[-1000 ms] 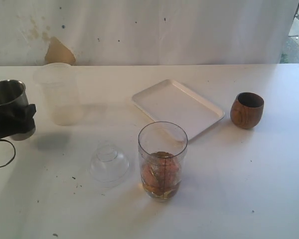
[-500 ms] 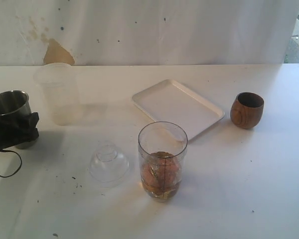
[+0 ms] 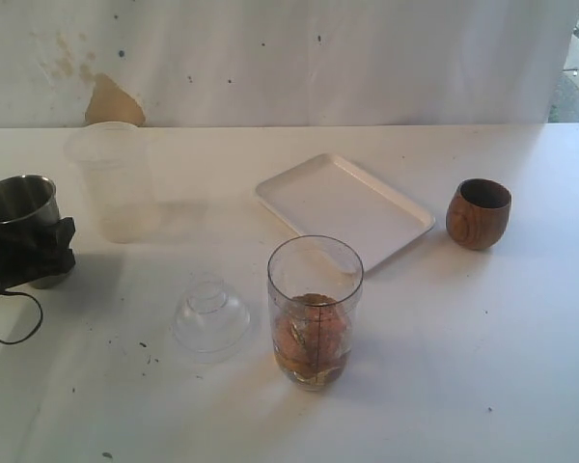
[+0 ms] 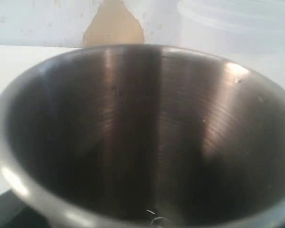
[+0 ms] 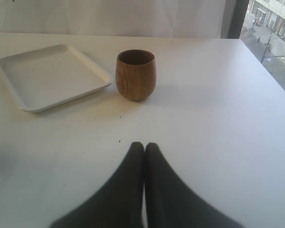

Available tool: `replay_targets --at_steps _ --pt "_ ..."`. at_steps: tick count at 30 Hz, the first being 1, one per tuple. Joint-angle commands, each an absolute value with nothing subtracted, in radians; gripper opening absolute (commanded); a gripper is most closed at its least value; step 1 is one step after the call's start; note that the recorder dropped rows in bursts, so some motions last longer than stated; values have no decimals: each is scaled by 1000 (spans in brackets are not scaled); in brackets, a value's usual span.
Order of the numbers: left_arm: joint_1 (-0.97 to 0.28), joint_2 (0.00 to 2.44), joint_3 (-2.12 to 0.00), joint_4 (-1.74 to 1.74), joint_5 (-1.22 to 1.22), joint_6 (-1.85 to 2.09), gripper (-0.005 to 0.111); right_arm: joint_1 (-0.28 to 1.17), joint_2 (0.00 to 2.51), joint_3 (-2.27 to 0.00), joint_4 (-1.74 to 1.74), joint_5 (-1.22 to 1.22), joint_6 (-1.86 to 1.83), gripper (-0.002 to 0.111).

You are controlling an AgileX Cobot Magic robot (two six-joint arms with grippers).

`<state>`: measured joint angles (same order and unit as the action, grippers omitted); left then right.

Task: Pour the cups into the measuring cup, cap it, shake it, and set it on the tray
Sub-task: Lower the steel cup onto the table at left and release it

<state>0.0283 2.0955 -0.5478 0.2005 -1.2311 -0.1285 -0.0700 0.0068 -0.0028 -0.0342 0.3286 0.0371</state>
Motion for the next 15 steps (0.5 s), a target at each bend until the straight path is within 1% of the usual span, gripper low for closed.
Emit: replay_targets --at_steps 1,2,4,11,13,15 --pt "30 2102 -544 181 -1174 -115 5 -65 0 0 -37 322 40 0" --pt "30 2102 -544 181 -1174 -107 8 -65 0 0 -37 322 40 0" --pt "30 2102 -544 181 -1174 -99 19 -65 0 0 -37 322 40 0" --pt "30 2102 -544 181 -1177 -99 73 -65 0 0 -37 322 40 0" --pt "30 2102 -544 181 -1177 -99 83 -65 0 0 -37 322 40 0" --pt "30 2102 -544 181 -1177 -99 90 -65 0 0 -37 322 40 0"
